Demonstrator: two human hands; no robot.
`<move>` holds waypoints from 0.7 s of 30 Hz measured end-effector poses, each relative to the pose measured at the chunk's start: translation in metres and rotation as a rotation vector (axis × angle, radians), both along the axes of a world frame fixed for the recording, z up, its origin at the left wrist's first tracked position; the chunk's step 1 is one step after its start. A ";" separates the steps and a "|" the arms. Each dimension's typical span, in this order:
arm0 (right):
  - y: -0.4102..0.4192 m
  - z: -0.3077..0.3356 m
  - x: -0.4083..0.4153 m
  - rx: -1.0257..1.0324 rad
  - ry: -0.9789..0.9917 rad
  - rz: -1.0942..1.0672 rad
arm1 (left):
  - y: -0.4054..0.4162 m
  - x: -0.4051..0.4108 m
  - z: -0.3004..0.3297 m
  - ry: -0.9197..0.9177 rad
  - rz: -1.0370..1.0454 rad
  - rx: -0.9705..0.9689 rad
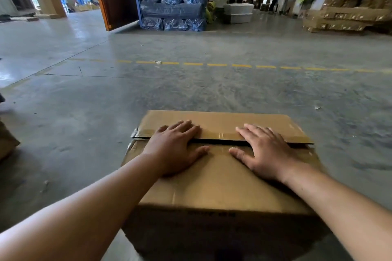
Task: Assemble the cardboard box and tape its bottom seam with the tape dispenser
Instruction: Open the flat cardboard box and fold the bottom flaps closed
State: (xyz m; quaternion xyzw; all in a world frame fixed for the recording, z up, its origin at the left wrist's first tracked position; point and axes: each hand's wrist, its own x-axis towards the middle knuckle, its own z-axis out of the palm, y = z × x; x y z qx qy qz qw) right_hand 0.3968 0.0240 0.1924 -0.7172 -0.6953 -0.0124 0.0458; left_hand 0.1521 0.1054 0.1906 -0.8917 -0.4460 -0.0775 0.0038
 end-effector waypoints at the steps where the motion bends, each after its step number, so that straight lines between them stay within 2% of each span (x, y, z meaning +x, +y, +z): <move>1: -0.001 -0.005 0.000 -0.037 0.028 -0.002 | 0.000 -0.001 -0.005 0.020 0.001 -0.066; 4: -0.002 -0.011 0.002 -0.159 0.083 0.011 | 0.003 -0.007 -0.011 0.079 -0.004 -0.204; 7: -0.006 -0.008 0.009 -0.231 0.081 0.026 | 0.007 -0.019 -0.010 0.096 0.022 -0.236; 14: -0.021 -0.011 0.059 -0.216 0.037 -0.154 | 0.023 -0.062 -0.014 0.043 0.262 -0.295; 21: -0.040 -0.006 0.082 -0.177 0.249 -0.286 | 0.013 -0.054 -0.015 -0.049 0.300 -0.347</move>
